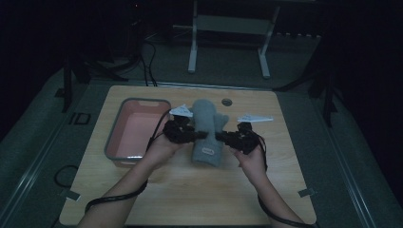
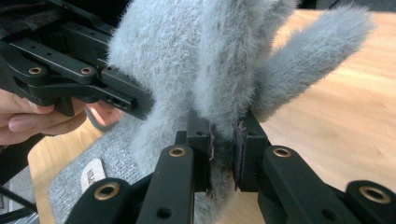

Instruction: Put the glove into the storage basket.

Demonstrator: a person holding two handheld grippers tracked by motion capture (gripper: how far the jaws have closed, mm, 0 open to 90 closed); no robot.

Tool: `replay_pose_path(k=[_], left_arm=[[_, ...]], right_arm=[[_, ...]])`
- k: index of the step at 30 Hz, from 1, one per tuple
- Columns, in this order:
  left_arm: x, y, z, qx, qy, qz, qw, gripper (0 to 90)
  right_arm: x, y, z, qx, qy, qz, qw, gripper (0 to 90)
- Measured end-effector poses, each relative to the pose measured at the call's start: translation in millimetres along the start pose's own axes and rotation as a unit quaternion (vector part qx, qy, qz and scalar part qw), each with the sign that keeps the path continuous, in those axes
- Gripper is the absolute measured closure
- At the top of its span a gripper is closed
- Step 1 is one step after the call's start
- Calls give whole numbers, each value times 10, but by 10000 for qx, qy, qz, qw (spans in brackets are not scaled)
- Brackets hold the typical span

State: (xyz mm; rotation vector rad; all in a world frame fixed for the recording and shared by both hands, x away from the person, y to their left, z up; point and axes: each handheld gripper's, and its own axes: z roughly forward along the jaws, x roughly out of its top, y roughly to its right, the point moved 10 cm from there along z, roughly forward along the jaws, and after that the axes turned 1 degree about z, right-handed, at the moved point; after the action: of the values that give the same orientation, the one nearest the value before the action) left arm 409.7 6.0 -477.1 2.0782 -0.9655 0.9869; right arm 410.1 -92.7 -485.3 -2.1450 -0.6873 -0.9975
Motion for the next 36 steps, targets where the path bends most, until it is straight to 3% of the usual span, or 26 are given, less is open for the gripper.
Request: replay_pose_path(k=[11,18,25,30,36], left_arm=[[64,-343,-619,388,-110,73,9992,765],[-70,-607,-1021,574,-109,-54,9983,765],[-275,-876,-1403,841,-314,-317,9955,764],[-430,-1017,-1472,773,-252,-447,9957,763],[-690,-1179,-1313,742,-400,-674,9942,763]], right_arm=[[428,-395,415,271,-53,-265,9993,796],[582,-697,781,483,-132,-332,9982,796],[659,-1015,1220,580,-281,-386,9972,796],[654,-1103,1426,634,-347,-396,9966,796],[452,-1003,1668,514,-629,-268,9963,796]])
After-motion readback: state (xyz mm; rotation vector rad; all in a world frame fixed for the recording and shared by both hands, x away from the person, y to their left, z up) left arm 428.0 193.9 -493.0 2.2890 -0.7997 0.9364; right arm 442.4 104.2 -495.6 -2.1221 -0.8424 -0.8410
